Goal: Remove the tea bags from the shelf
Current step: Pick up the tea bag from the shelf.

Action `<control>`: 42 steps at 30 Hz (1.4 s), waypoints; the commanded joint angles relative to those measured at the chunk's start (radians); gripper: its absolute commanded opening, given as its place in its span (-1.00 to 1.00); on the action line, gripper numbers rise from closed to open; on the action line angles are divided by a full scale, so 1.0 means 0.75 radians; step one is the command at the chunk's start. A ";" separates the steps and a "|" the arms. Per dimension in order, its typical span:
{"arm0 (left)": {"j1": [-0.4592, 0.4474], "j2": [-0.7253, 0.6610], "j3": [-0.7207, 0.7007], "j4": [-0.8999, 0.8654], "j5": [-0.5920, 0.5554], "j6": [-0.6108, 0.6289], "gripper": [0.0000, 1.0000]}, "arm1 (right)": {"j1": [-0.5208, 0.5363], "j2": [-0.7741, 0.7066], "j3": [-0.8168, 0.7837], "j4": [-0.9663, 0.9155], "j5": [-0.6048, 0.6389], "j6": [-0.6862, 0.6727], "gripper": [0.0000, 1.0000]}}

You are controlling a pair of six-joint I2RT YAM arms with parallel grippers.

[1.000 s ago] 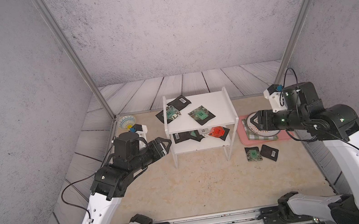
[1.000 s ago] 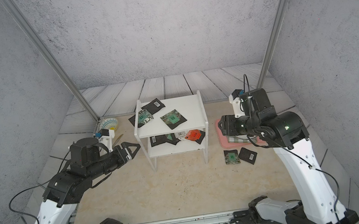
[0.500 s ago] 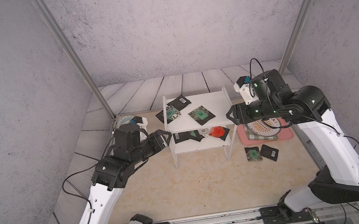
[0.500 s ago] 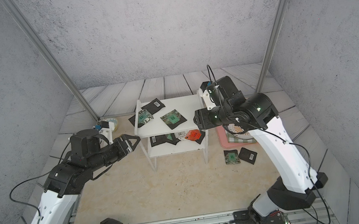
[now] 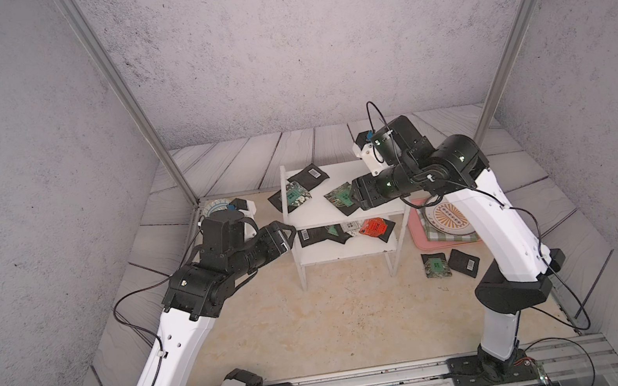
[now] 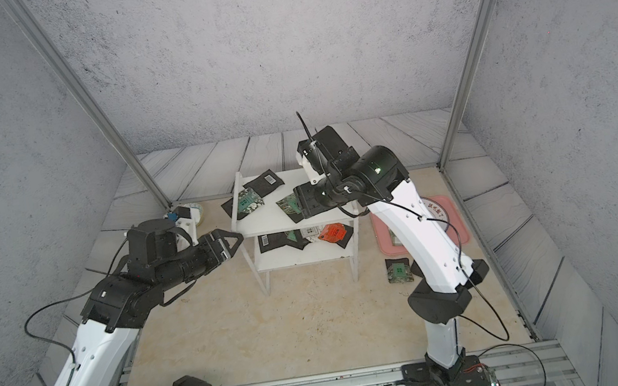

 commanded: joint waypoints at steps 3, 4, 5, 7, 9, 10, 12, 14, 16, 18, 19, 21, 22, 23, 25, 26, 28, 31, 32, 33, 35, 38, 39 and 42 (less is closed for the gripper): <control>0.011 0.008 0.014 0.038 0.004 0.022 0.35 | 0.028 0.073 0.031 0.006 0.027 -0.013 0.33; 0.012 0.007 0.013 0.041 0.005 0.022 0.34 | 0.033 0.083 0.035 0.010 0.033 -0.018 0.33; 0.011 0.008 0.011 0.041 0.008 0.020 0.34 | 0.037 0.094 0.041 0.010 0.039 -0.022 0.33; 0.013 0.005 0.003 0.046 0.011 0.021 0.35 | 0.046 0.117 0.056 0.010 0.052 -0.031 0.33; 0.014 0.004 -0.005 0.050 0.014 0.019 0.34 | 0.057 0.134 0.060 0.021 0.062 -0.044 0.34; 0.015 0.003 -0.009 0.055 0.018 0.018 0.34 | 0.062 0.142 0.060 0.030 0.077 -0.053 0.34; 0.016 0.003 -0.016 0.060 0.024 0.015 0.34 | 0.075 0.156 0.062 0.044 0.115 -0.076 0.34; 0.016 0.001 -0.022 0.060 0.027 0.014 0.34 | 0.085 0.171 0.064 0.053 0.138 -0.095 0.34; 0.017 -0.002 -0.025 0.061 0.027 0.014 0.34 | 0.092 0.187 0.069 0.054 0.155 -0.106 0.34; 0.018 -0.003 -0.028 0.062 0.027 0.014 0.35 | 0.102 0.200 0.075 0.051 0.176 -0.119 0.34; 0.020 -0.003 -0.030 0.064 0.030 0.013 0.34 | 0.107 0.209 0.075 0.047 0.194 -0.128 0.34; 0.020 -0.001 -0.032 0.066 0.029 0.013 0.34 | 0.121 0.221 0.071 0.036 0.220 -0.141 0.34; 0.020 -0.001 -0.032 0.067 0.031 0.013 0.35 | 0.124 0.225 0.068 0.027 0.230 -0.145 0.33; 0.021 0.002 -0.032 0.066 0.031 0.013 0.34 | 0.129 0.227 0.057 0.021 0.243 -0.149 0.33; 0.022 0.001 -0.035 0.067 0.032 0.014 0.34 | 0.137 0.217 0.022 0.017 0.270 -0.156 0.31; 0.022 0.000 -0.037 0.069 0.033 0.014 0.34 | 0.140 0.206 -0.010 0.021 0.287 -0.158 0.29; 0.022 0.000 -0.041 0.072 0.035 0.011 0.34 | 0.143 0.183 -0.074 0.036 0.312 -0.159 0.26; 0.024 -0.003 -0.048 0.074 0.037 0.008 0.34 | 0.144 0.156 -0.156 0.045 0.334 -0.159 0.17; 0.024 -0.004 -0.049 0.075 0.037 0.007 0.34 | 0.144 0.148 -0.177 0.044 0.335 -0.158 0.11; 0.024 -0.006 -0.051 0.075 0.037 0.006 0.34 | 0.145 0.141 -0.194 0.046 0.337 -0.158 0.07; 0.024 -0.004 -0.052 0.075 0.039 0.006 0.34 | 0.145 0.126 -0.234 0.056 0.339 -0.156 -0.02; 0.025 -0.007 -0.053 0.075 0.039 0.007 0.34 | 0.146 0.104 -0.276 0.073 0.340 -0.154 -0.13; 0.026 -0.010 -0.056 0.075 0.039 0.005 0.34 | 0.145 0.098 -0.286 0.076 0.340 -0.152 -0.19; 0.026 -0.009 -0.057 0.077 0.043 0.003 0.33 | 0.145 0.084 -0.294 0.082 0.330 -0.150 -0.40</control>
